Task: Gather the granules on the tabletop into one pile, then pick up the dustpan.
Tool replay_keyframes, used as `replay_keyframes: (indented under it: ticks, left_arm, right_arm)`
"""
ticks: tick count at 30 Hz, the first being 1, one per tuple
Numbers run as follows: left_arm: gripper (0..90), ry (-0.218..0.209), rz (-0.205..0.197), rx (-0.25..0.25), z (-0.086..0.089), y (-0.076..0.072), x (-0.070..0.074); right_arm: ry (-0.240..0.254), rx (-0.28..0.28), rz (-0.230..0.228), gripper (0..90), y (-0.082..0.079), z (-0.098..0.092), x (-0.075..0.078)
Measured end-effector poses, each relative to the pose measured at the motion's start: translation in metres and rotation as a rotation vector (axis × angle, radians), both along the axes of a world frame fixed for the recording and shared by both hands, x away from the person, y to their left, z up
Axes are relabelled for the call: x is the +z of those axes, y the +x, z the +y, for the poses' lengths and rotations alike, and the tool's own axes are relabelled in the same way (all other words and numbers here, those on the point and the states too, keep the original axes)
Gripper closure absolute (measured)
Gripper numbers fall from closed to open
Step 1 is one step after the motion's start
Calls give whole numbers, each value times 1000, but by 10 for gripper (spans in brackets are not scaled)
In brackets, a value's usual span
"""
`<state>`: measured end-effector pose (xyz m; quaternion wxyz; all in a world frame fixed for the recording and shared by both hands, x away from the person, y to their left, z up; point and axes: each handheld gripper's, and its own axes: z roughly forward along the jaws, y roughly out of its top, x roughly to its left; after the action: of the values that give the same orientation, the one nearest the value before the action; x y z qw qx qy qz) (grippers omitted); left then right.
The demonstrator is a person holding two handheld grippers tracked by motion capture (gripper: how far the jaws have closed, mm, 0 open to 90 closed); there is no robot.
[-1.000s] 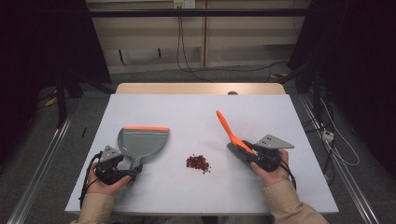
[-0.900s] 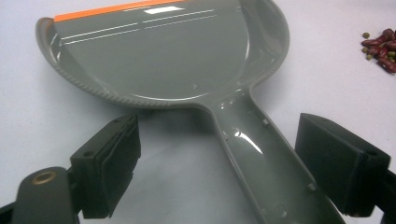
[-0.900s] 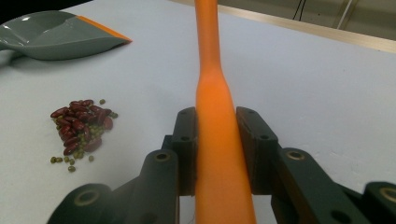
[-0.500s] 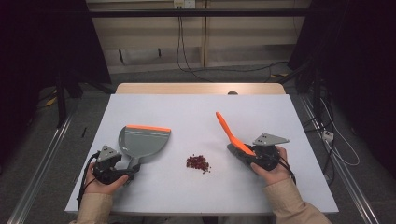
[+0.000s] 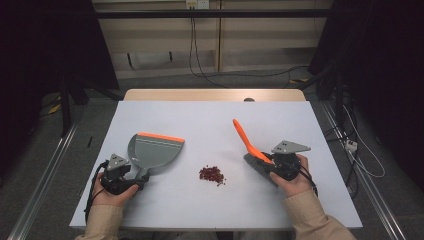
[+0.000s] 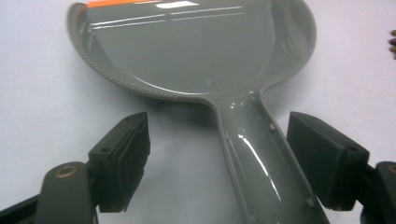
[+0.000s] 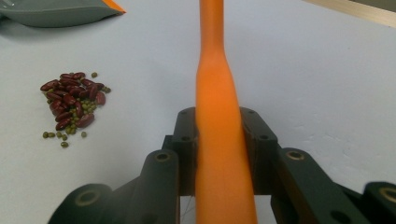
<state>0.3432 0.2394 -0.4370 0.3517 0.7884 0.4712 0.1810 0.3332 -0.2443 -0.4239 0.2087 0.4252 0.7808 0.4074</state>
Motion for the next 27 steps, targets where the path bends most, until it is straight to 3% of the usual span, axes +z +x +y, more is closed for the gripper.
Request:
replay_keyframes:
  ticks: [6,8,12,17,27]
  left_arm:
    - [344,46,-8,9,-8,6,1]
    - [414,38,-2,0,-7,8,0]
    - [454,44,22,-15,-7,11,-2]
    - [618,53,-5,-19,-5,12,-1]
    - [627,47,11,-53,0,17,1]
  right_arm:
    - [10,3,-3,710,0,-1,-1]
    - [9,1,-3,710,0,-1,-1]
    - [19,1,-3,710,0,-2,-1]
    - [26,-1,-3,710,1,-2,-2]
    - [24,1,-8,711,0,-2,-2]
